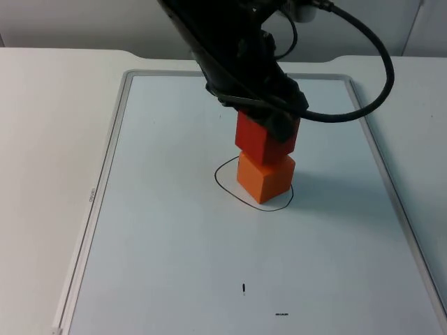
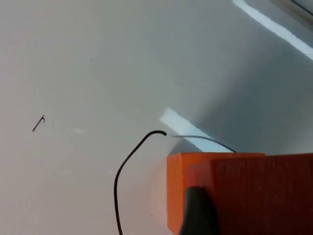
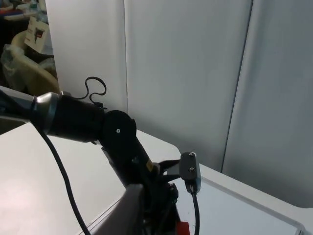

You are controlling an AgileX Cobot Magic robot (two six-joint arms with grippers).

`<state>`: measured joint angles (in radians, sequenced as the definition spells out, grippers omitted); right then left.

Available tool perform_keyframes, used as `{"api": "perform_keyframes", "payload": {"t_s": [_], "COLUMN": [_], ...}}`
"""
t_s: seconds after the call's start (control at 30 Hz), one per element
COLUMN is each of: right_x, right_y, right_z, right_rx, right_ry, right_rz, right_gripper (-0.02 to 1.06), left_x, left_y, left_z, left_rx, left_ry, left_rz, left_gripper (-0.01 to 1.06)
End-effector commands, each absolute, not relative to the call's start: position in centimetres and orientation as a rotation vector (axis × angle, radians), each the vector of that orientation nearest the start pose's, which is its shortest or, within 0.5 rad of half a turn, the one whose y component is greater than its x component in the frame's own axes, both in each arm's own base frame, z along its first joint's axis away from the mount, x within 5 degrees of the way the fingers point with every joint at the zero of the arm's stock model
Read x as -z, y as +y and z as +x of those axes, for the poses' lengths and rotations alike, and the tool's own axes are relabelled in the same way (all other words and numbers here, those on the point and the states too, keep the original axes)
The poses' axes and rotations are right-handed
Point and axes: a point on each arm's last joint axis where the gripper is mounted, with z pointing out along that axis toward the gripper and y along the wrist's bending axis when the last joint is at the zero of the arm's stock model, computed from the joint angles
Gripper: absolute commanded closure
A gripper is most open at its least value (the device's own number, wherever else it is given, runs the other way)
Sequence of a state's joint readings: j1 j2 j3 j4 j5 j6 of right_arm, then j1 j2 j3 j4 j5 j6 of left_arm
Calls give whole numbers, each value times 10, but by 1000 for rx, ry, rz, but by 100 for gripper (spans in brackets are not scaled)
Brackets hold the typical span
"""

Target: Pick up one cube with the left hand and another cube with the right hand. First place the cube in the right hand at the target position, then stack the cube in the left hand on top.

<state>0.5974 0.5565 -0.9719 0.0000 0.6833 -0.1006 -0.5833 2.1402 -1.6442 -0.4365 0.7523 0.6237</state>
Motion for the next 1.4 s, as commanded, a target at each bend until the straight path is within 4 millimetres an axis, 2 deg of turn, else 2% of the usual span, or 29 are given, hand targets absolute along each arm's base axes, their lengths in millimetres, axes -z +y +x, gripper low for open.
{"api": "perform_keyframes", "payload": {"t_s": [0.0, 0.27, 0.5, 0.97, 1.1, 1.13, 1.17, 1.2, 1.23, 1.3, 1.33, 1.37], "right_x": [-427, -427, -427, -427, -427, -427, -427, -427, -427, -427, -427, -427], "right_y": [45, 45, 45, 45, 45, 45, 45, 45, 45, 45, 45, 45], "right_z": [65, 65, 65, 65, 65, 65, 65, 65, 65, 65, 65, 65], "right_rx": [-359, -360, -360, -360, -359, -359, -359, -359, -359, -359, -359, -359], "right_ry": [1661, 1662, 1662, 1662, 1661, 1661, 1661, 1661, 1661, 1661, 1661, 1661], "right_rz": [-614, -613, -613, -613, -614, -614, -614, -614, -614, -614, -614, -614], "right_gripper": [0, 0, 0, 0, 0, 0, 0, 0, 0, 0, 0, 0], "left_x": [-188, -187, -172, -171, -171, -171, -171, -171, -171, -172, -172, -172], "left_y": [-281, -282, -282, -283, -283, -283, -283, -283, -283, -284, -284, -284], "left_z": [371, 373, 372, 373, 373, 373, 373, 373, 373, 373, 373, 373], "left_rx": [499, 488, 495, 495, 505, 505, 507, 516, 516, 522, 522, 522], "left_ry": [2364, 2341, 2386, 2384, 2386, 2386, 2387, 2388, 2388, 2390, 2390, 2390], "left_rz": [1222, 1228, 1249, 1240, 1233, 1233, 1231, 1225, 1225, 1220, 1220, 1220], "left_gripper": [100, 100, 100, 99, 86, 78, 63, 54, 54, 34, 28, 28]}}
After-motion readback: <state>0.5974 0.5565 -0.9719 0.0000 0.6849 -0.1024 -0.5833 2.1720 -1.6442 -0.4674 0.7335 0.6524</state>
